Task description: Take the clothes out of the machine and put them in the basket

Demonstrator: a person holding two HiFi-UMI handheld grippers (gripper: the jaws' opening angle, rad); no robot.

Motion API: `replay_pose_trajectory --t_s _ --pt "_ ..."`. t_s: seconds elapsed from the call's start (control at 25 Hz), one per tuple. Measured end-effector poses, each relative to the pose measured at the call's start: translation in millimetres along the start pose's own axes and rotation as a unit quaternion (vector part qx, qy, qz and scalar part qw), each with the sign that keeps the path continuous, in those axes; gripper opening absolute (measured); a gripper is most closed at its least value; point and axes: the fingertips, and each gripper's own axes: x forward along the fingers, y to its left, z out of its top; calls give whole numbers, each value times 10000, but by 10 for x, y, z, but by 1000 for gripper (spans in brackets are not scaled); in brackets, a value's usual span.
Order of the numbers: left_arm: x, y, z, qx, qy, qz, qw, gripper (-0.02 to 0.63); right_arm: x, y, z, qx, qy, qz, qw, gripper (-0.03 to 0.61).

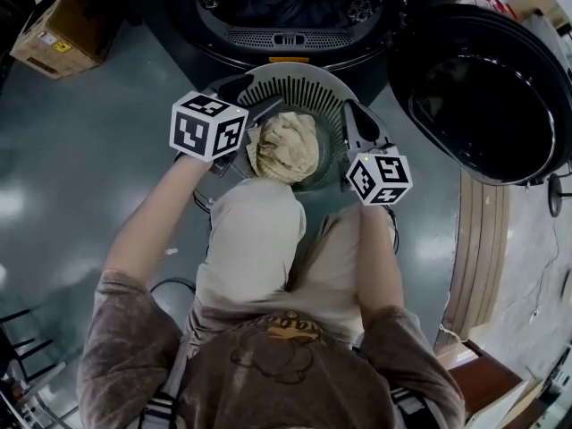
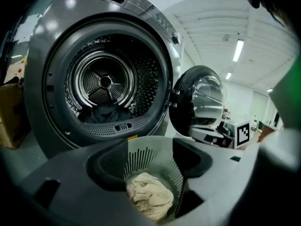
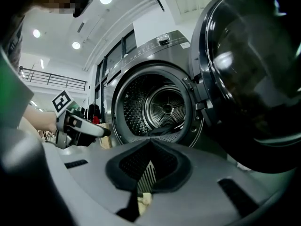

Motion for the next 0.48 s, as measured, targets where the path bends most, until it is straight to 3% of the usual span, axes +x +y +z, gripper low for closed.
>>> replay_pose_trajectory --t_s 0.12,0.24,0.48 --pt "151 113 149 192 -110 103 9997 295 1 23 9 -45 5 5 10000 -2" --pt "376 240 313 633 -176 209 9976 295 6 46 27 -61 -7 -6 10000 -2" --pt "929 671 632 1180 -99 496 9917 295 -7 137 44 -98 2 28 9999 -2"
